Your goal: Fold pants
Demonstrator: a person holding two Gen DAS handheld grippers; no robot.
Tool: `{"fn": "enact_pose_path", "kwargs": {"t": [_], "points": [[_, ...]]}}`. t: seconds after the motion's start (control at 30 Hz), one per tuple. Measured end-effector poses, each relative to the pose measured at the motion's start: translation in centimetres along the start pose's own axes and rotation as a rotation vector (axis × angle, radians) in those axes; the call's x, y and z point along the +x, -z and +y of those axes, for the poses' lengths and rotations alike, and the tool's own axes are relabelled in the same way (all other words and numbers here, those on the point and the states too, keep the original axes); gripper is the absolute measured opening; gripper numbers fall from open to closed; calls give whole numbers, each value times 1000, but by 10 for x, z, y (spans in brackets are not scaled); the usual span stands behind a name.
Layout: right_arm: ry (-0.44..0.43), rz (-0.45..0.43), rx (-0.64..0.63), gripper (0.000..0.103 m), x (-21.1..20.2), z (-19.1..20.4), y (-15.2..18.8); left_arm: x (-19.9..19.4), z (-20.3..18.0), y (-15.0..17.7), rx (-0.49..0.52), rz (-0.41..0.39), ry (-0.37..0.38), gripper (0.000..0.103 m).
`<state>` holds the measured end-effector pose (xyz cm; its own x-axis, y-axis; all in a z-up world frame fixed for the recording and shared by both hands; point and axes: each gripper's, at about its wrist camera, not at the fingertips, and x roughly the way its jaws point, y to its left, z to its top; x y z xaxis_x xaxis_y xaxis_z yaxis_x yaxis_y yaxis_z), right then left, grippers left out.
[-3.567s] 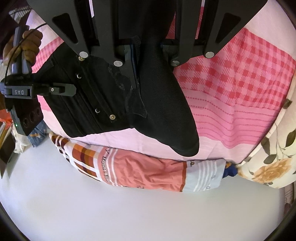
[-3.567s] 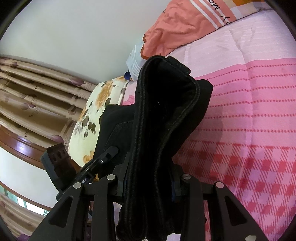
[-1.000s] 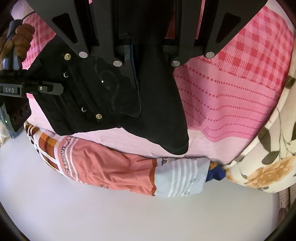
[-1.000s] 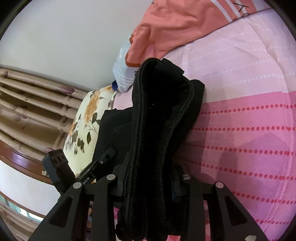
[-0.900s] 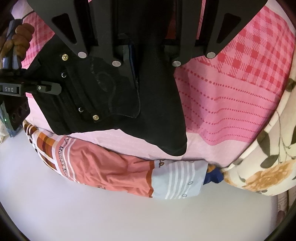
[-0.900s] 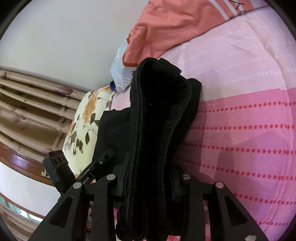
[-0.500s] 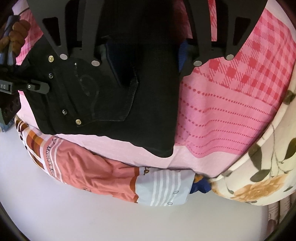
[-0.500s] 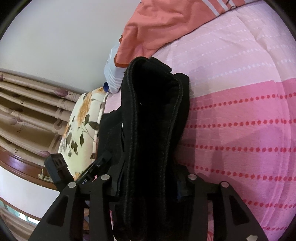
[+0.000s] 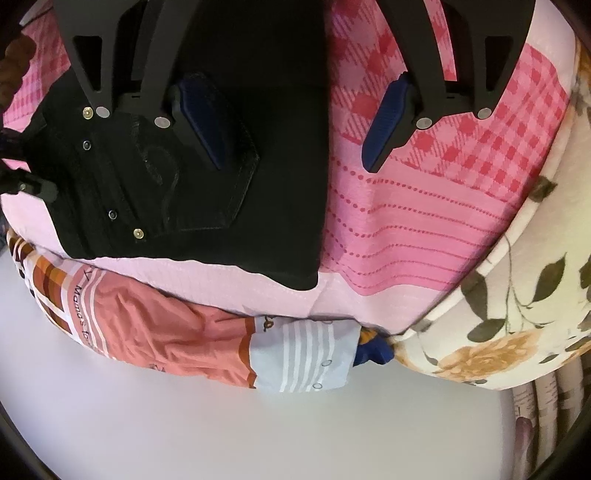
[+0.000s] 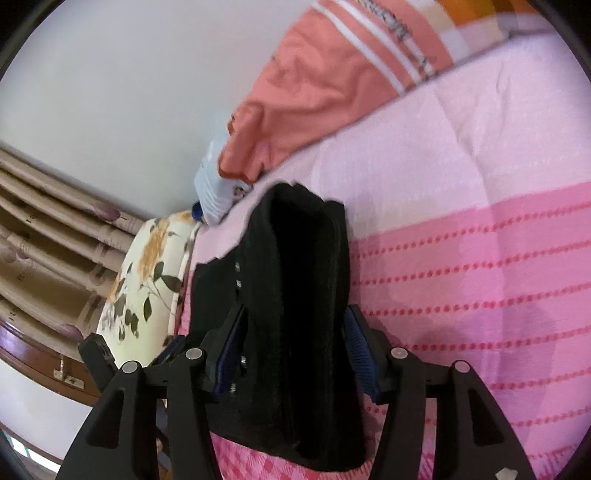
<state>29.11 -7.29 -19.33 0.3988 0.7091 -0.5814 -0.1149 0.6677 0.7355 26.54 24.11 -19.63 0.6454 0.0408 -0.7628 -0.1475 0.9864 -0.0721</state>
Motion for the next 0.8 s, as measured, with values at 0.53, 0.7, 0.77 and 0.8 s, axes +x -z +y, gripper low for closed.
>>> {"fn": "enact_pose_path", "kwargs": {"t": [0.53, 0.7, 0.77, 0.8], "points": [[172, -14, -265, 76, 3, 58, 56, -39, -23, 10, 25, -85, -37, 77], [210, -36, -317, 78, -6, 70, 63, -51, -27, 16, 0, -125, -22, 77], [212, -50, -327, 81, -11, 75, 65, -59, -22, 19, -46, -153, 23, 77], [209, -56, -333, 83, -14, 78, 66, -62, -20, 21, -67, -164, 42, 77]]}}
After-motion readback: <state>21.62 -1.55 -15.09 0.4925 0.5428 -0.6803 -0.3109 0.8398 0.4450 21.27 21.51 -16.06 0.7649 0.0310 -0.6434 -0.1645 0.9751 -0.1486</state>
